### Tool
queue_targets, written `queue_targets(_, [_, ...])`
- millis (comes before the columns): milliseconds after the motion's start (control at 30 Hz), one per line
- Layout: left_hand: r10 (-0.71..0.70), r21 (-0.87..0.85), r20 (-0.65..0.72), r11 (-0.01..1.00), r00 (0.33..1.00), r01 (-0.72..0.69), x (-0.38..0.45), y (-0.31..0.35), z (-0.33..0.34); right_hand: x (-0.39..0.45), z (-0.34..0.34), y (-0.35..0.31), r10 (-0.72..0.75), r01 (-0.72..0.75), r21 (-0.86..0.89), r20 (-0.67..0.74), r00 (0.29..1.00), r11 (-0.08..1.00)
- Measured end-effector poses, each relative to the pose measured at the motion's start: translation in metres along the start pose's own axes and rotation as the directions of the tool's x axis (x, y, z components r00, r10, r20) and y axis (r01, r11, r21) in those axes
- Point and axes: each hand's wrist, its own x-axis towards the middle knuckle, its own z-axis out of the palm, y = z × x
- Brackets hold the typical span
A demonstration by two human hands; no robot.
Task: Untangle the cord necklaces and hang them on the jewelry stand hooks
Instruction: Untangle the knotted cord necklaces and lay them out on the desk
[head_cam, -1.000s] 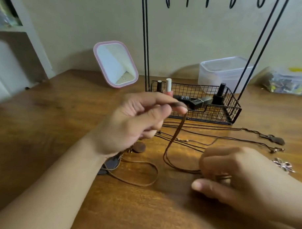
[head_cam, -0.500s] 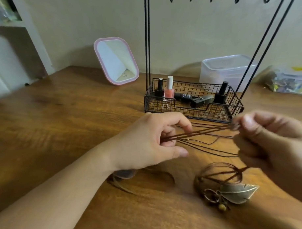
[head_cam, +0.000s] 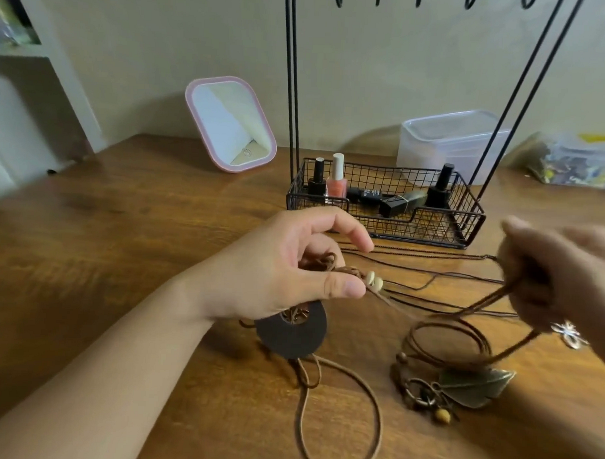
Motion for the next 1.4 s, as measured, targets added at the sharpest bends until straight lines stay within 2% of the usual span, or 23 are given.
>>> queue_targets(67, [0.026, -0.017, -0.003, 1.000, 1.000, -0.026, 0.000, 0.001, 0.003, -0.006, 0.015, 0.003, -0.165, 0.161, -0.360, 0.019, 0.986, 0.919])
queue_targets(100, [0.035, -0.026, -0.002, 0.999, 0.999, -0.035, 0.000, 0.001, 0.005, -0.013, 0.022, 0.001, -0.248, 0.244, -0.397, 0.042, 0.968, 0.885])
queue_targets(167, [0.045, -0.039, 0.002, 0.998, 0.999, -0.044, 0.000, 0.001, 0.008, -0.024, 0.040, -0.002, -0.292, 0.320, -0.244, 0.146, 0.945, 0.915])
queue_targets(200, [0.047, -0.047, 0.002, 0.998, 0.999, -0.047, 0.000, 0.001, 0.010, -0.027, 0.049, -0.004, -0.275, 0.307, -0.127, 0.222, 0.936, 0.943])
queue_targets(300, [0.056, -0.075, -0.005, 0.996, 0.998, -0.056, 0.000, 0.002, 0.015, -0.030, 0.063, -0.003, -0.179, 0.128, 0.151, 0.399, 0.899, 0.980])
queue_targets(433, [0.105, -0.073, 0.007, 0.992, 0.994, -0.104, 0.001, 0.001, 0.016, -0.027, 0.063, 0.002, -0.087, -0.018, 0.189, 0.529, 0.844, 0.982])
queue_targets(700, [0.173, -0.021, -0.001, 0.985, 0.985, -0.173, 0.003, -0.004, 0.012, -0.024, 0.044, -0.007, -0.101, 0.090, 0.046, 0.395, 0.913, 0.995])
queue_targets(800, [0.186, -0.009, -0.007, 0.983, 0.983, -0.186, 0.002, -0.004, 0.011, -0.025, 0.043, -0.009, -0.153, 0.148, 0.041, 0.375, 0.914, 0.988])
queue_targets(900, [0.190, -0.079, 0.000, 0.979, 0.982, -0.189, 0.002, -0.005, 0.011, -0.025, 0.043, -0.007, -0.181, 0.175, 0.050, 0.366, 0.913, 0.983])
queue_targets(1133, [0.177, 0.065, -0.025, 0.982, 0.984, -0.175, 0.002, -0.008, 0.011, -0.024, 0.042, -0.002, -0.250, 0.243, 0.063, 0.342, 0.906, 0.968])
queue_targets(1267, [0.180, 0.171, -0.098, 0.972, 0.979, -0.161, 0.003, -0.011, 0.008, -0.024, 0.041, -0.004, -0.265, 0.262, 0.049, 0.296, 0.918, 0.964])
queue_targets(1400, [0.160, 0.146, -0.118, 0.979, 0.980, -0.142, 0.005, -0.012, 0.007, -0.023, 0.040, -0.004, -0.259, 0.269, 0.009, 0.298, 0.919, 0.963])
